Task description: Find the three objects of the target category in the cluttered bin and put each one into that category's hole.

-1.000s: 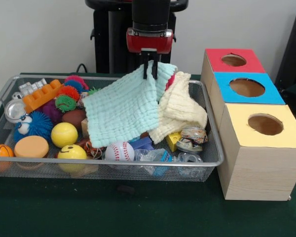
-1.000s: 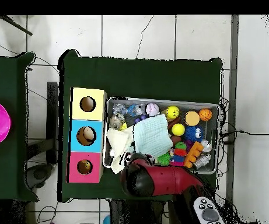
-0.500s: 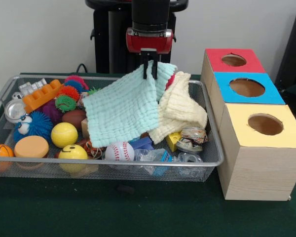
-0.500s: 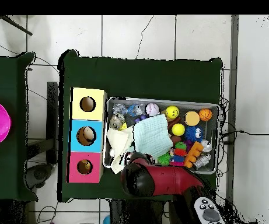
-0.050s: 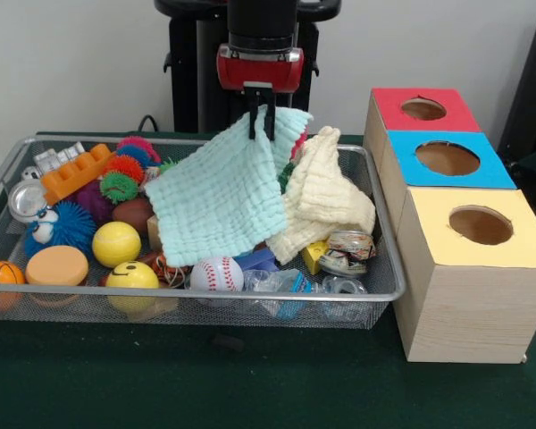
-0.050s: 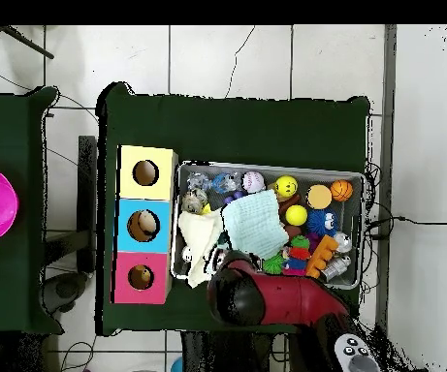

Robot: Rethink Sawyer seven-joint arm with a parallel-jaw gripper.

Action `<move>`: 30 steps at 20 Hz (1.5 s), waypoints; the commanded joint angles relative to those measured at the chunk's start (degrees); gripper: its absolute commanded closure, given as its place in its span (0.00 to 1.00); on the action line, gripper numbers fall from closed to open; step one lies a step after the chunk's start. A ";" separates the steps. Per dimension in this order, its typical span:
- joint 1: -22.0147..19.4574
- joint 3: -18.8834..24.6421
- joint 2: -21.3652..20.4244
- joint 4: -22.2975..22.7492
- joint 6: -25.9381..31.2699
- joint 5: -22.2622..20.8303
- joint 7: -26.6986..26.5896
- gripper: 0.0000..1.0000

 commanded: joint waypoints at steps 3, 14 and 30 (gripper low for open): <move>-2.90 7.40 -6.96 -7.68 15.70 7.04 -0.09 1.00; -5.74 10.11 -6.80 -16.75 26.95 7.67 -4.69 1.00; -3.72 9.17 -11.68 -16.87 34.77 9.42 -1.81 1.00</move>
